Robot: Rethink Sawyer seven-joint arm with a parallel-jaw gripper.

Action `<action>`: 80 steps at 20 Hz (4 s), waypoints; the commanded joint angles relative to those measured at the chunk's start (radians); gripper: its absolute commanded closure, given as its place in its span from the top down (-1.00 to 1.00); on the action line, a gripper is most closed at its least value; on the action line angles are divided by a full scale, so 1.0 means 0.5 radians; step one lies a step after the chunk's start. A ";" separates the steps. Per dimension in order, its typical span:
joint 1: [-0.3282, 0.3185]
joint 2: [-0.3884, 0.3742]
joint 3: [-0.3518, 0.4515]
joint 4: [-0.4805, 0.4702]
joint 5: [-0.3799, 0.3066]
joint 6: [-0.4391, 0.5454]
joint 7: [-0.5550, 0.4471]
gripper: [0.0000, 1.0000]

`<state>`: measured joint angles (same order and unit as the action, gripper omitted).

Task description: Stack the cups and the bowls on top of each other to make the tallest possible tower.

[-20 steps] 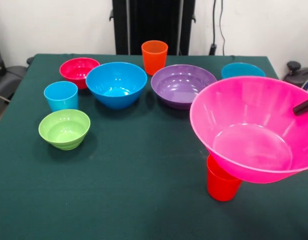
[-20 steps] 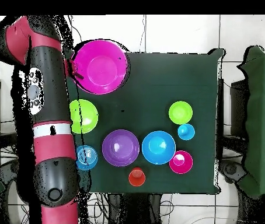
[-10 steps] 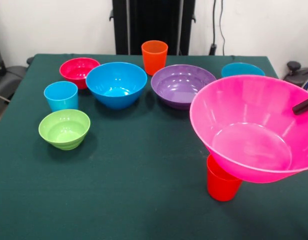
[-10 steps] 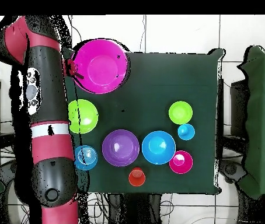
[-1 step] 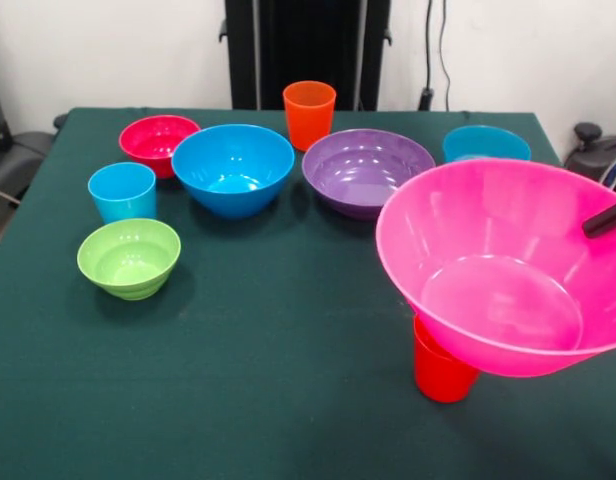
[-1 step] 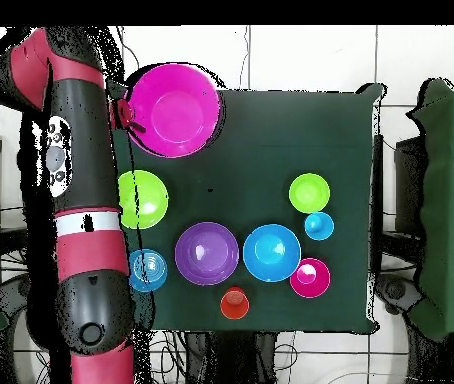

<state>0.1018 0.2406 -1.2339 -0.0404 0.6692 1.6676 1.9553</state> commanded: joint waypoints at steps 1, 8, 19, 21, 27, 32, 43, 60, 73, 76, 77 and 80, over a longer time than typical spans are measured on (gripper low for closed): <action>0.012 -0.079 0.200 0.189 -0.213 -0.143 -0.506 -1.00; 0.063 -0.121 0.324 0.284 -0.316 -0.178 -0.560 -1.00; 0.094 -0.158 0.405 0.357 -0.379 -0.151 -0.566 -1.00; 0.109 -0.169 0.431 0.388 -0.398 -0.157 -0.556 -1.00; 0.105 -0.136 0.430 0.364 -0.363 -0.117 -0.494 -1.00; 0.061 -0.068 0.371 0.275 -0.271 -0.076 -0.433 -1.00; 0.036 0.013 0.326 0.219 -0.170 -0.044 -0.408 -1.00; 0.005 0.022 0.228 0.172 -0.079 0.021 -0.434 -1.00; 0.002 0.025 0.196 0.181 -0.053 0.021 -0.333 -1.00; -0.009 0.038 0.178 0.161 -0.030 0.036 -0.371 1.00; -0.009 0.036 0.175 0.159 -0.045 0.022 -0.392 1.00; -0.017 0.046 0.169 0.153 -0.027 0.014 -0.403 1.00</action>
<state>0.1277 0.2685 -1.1465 0.0611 0.6316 1.6480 1.9528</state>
